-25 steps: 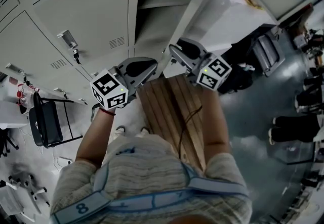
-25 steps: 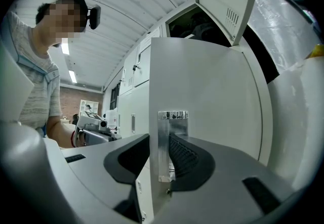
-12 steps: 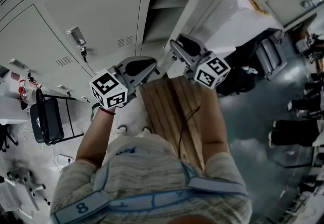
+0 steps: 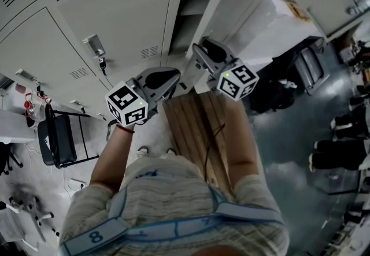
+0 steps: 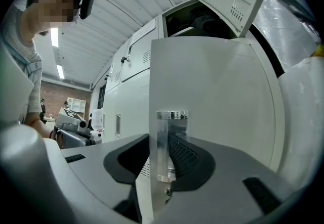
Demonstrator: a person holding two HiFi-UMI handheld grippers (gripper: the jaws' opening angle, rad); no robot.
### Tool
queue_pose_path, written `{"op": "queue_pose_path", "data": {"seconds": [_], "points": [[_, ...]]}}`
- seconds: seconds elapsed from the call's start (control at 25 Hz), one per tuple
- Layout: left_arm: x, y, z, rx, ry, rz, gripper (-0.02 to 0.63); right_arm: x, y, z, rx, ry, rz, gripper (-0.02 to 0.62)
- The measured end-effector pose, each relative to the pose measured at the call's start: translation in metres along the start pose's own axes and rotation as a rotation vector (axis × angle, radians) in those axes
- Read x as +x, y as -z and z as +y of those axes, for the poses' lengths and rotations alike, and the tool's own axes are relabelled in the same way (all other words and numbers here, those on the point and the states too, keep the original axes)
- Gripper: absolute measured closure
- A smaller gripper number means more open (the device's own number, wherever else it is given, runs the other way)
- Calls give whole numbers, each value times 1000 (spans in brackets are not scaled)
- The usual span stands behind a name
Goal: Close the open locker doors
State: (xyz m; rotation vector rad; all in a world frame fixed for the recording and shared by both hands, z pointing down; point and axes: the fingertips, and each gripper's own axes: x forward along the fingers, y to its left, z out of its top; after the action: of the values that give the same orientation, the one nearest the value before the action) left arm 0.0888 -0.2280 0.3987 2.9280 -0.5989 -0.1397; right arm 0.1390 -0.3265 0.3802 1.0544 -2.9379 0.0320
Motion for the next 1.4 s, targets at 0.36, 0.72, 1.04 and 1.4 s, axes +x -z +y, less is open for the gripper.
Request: {"op": "queue_pose_path", "data": {"seconds": [0.36,0.72,1.04,1.4], "points": [[-9,-4,12,3,-8,-1,601,22,0,-6,8,41,-1,480],[-11,-4,23,0,-15,4,601,42,1,-12,14,81,5,479],[-14,-2,29,-3,-20,9,601,58,0,-18,19,105,21,479],[-16,-4,37,3,-31,8,601,74,-4,-23,16,104,25,480]]}}
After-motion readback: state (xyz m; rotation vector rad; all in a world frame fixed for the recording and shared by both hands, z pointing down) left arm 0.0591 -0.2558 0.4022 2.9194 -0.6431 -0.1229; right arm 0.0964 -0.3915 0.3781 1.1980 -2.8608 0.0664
